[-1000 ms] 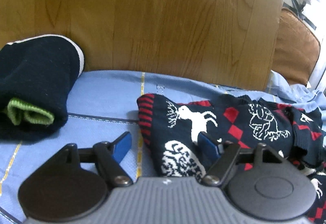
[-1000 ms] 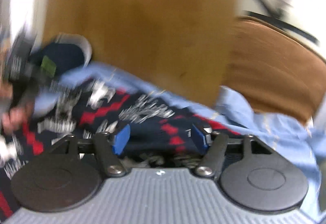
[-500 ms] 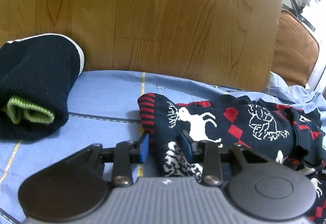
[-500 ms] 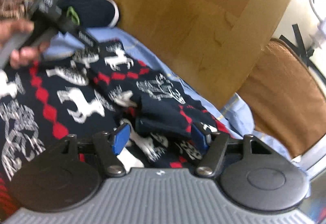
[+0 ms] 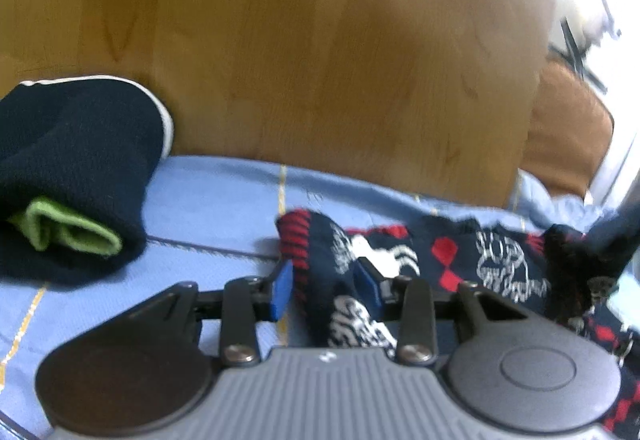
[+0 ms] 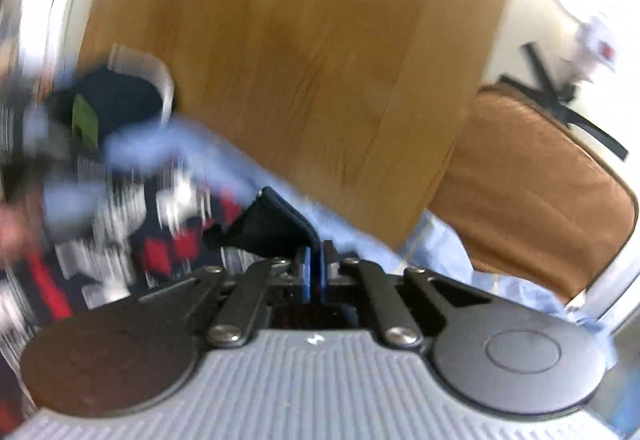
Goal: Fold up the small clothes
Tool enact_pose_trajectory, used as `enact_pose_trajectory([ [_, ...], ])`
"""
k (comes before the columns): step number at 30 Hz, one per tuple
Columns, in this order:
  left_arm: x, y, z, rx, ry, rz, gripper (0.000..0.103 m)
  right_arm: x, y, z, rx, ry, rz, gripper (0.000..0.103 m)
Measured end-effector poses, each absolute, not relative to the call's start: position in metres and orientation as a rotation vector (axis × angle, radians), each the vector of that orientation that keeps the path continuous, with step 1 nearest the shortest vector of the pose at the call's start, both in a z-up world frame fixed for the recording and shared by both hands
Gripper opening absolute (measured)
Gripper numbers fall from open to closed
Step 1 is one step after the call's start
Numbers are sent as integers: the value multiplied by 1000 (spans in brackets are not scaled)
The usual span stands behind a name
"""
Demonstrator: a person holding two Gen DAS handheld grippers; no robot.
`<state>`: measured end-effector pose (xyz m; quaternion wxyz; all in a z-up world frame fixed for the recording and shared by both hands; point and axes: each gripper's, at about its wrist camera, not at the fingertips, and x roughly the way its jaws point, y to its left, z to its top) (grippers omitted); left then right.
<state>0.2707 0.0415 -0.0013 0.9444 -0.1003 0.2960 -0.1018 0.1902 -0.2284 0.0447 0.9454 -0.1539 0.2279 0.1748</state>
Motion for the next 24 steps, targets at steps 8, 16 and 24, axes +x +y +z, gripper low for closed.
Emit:
enact_pose_trajectory([
  [8, 268, 93, 13, -421, 525, -163, 40, 213, -156, 73, -191, 426, 468, 7],
  [16, 279, 98, 8, -444, 568, -174, 41, 242, -110, -35, -309, 739, 574, 16],
  [24, 277, 62, 12, -357, 602, -293, 42, 238, -254, 13, 161, 550, 367, 47],
])
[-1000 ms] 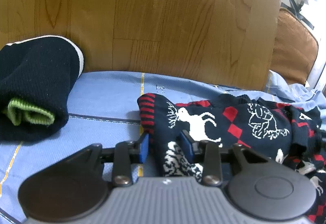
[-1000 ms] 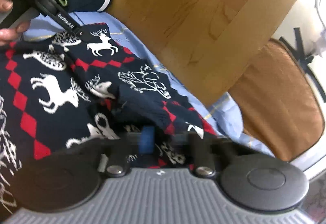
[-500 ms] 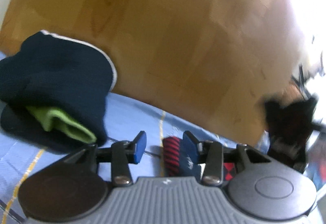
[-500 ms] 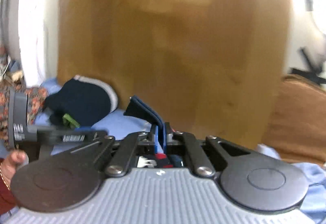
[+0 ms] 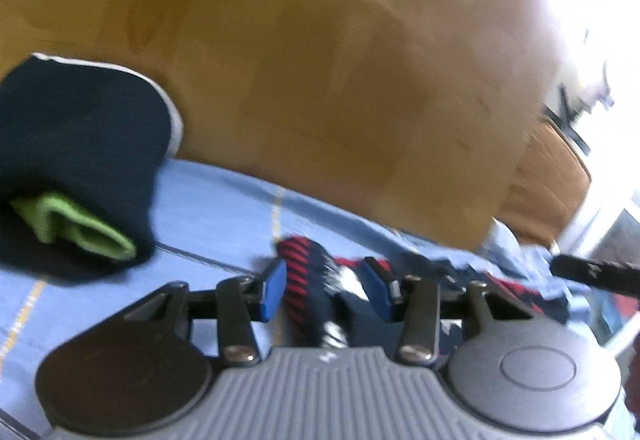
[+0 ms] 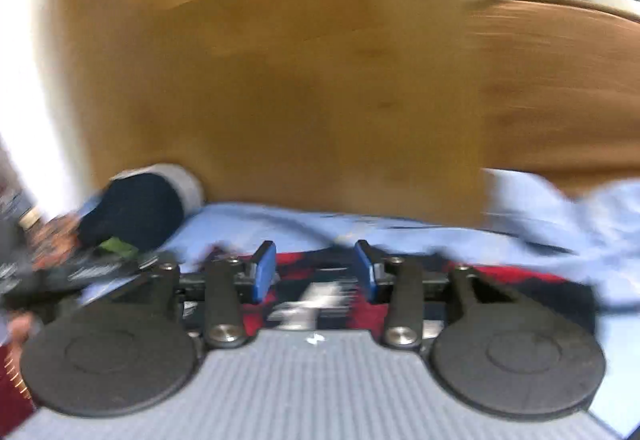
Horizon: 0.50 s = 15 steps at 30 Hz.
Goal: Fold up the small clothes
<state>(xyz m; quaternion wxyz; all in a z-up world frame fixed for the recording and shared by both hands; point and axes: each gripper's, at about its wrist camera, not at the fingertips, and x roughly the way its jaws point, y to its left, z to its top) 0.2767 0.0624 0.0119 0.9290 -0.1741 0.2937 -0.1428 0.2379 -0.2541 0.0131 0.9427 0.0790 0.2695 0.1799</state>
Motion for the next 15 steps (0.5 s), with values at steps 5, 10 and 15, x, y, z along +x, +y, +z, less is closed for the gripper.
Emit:
enact_pose_trajectory([
  [5, 272, 39, 11, -302, 647, -376, 40, 243, -280, -20, 261, 671, 320, 47],
  [10, 276, 23, -2, -184, 697, -303, 9, 246, -243, -40, 272, 741, 406, 23],
  [15, 269, 39, 8, -222, 645, -243, 7, 234, -223, -15, 271, 636, 497, 19],
])
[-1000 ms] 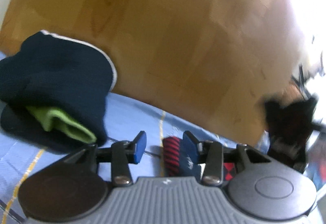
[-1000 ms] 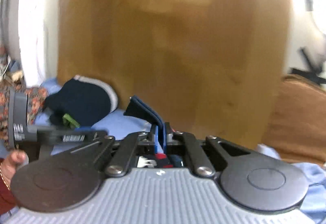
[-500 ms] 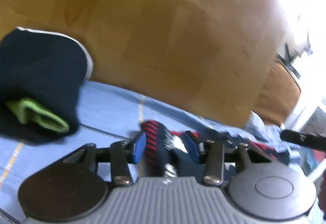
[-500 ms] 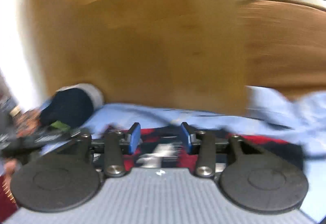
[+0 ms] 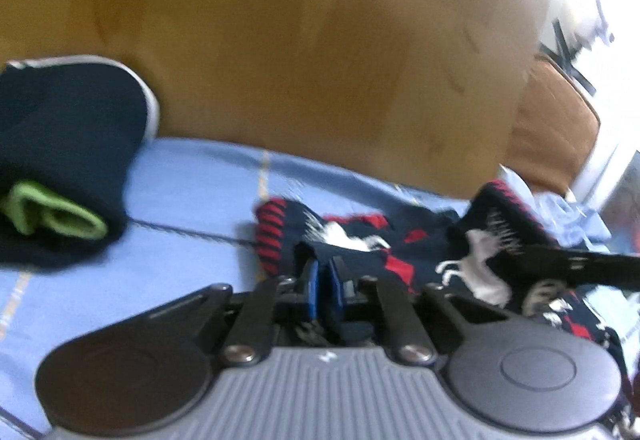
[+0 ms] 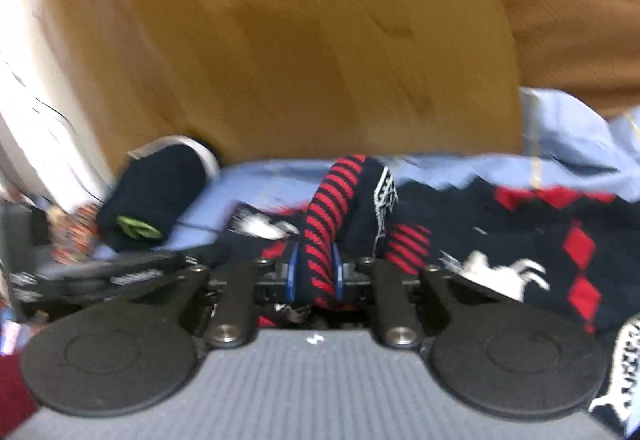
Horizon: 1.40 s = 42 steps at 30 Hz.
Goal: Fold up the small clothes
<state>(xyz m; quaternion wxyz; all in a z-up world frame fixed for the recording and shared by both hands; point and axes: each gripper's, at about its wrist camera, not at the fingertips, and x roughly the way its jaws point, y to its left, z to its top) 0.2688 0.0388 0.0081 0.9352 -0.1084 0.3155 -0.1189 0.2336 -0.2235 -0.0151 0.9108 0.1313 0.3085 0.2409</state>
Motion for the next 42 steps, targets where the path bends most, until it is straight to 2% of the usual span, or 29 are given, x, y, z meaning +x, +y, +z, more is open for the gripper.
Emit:
enact_pose_trajectory([
  [5, 267, 55, 20, -273, 577, -227, 7, 227, -225, -11, 366, 610, 503, 18],
  [7, 271, 49, 14, -248, 617, -226, 7, 234, -218, -30, 305, 681, 427, 18],
  [9, 279, 35, 2, -169, 684, -201, 8, 238, -211, -51, 221, 724, 381, 13],
  [11, 275, 24, -2, -73, 660, -179, 8, 229, -200, -48, 119, 679, 382, 18],
  [13, 272, 17, -1, -16, 637, -166, 8, 222, -195, -39, 95, 654, 398, 36],
  [14, 271, 15, -1, -2, 634, -164, 9, 221, -196, -35, 113, 640, 409, 39],
  [15, 271, 16, -1, -3, 633, -161, 12, 219, -201, -30, 135, 622, 407, 39],
  [22, 266, 39, 15, -158, 550, -164, 12, 229, -239, -13, 306, 588, 322, 38],
  [30, 259, 22, 15, -88, 526, -258, 12, 243, -226, -52, 364, 725, 382, 39],
  [32, 261, 19, 13, -72, 543, -260, 12, 242, -214, -55, 295, 720, 377, 37],
  [33, 263, 19, 11, -68, 555, -254, 12, 241, -208, -55, 253, 709, 363, 27],
  [34, 265, 19, 10, -64, 566, -243, 12, 240, -205, -53, 216, 701, 345, 22],
  [39, 275, 23, -1, -43, 651, -185, 12, 222, -205, -28, 83, 535, 203, 19],
  [40, 278, 25, -2, -51, 668, -184, 12, 224, -206, -29, 52, 529, 158, 19],
  [42, 278, 28, -2, -67, 675, -182, 13, 237, -208, -47, 48, 634, 140, 19],
])
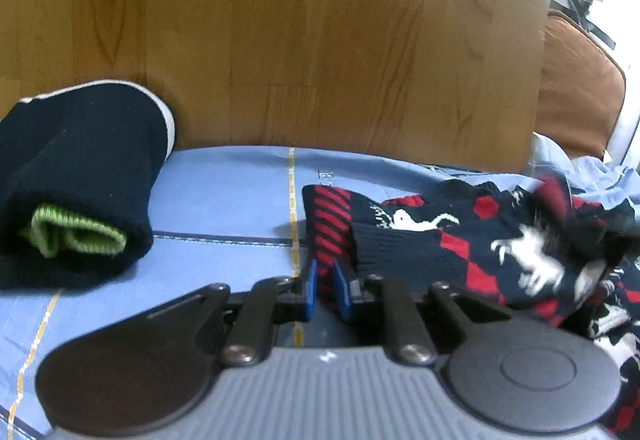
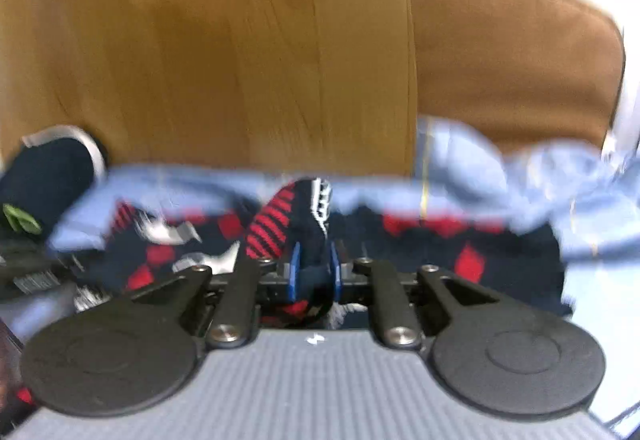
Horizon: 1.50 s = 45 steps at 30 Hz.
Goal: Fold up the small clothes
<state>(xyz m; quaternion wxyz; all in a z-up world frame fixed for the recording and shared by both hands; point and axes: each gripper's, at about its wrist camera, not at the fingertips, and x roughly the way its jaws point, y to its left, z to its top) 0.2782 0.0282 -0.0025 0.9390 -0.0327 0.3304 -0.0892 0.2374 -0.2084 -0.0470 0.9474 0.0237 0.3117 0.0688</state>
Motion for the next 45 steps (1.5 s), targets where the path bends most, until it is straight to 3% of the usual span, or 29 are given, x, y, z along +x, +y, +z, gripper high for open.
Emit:
enact_pose_trajectory([
  [7, 269, 40, 10, -147, 593, -219, 13, 224, -213, -32, 124, 623, 242, 20],
  [12, 264, 30, 12, -111, 566, -283, 13, 225, -212, -27, 148, 641, 270, 28],
  [17, 271, 14, 2, 1, 626, -241, 6, 225, -191, -41, -61, 602, 149, 18],
  [18, 272, 15, 2, 3, 631, -237, 4, 222, -191, -39, -74, 586, 131, 7],
  [26, 272, 41, 11, -99, 563, -130, 2, 200, -194, -30, -91, 519, 82, 7],
  [29, 277, 50, 7, -147, 594, -129, 3, 207, -195, -40, -100, 584, 100, 7],
  [31, 279, 50, 6, -161, 608, -142, 3, 209, -199, -37, -96, 572, 60, 12],
  [38, 270, 52, 13, -195, 551, -209, 3, 188, -205, -7, -27, 444, 99, 15],
  [45, 261, 26, 12, -96, 551, -361, 7, 214, -186, -38, -53, 578, 173, 12],
])
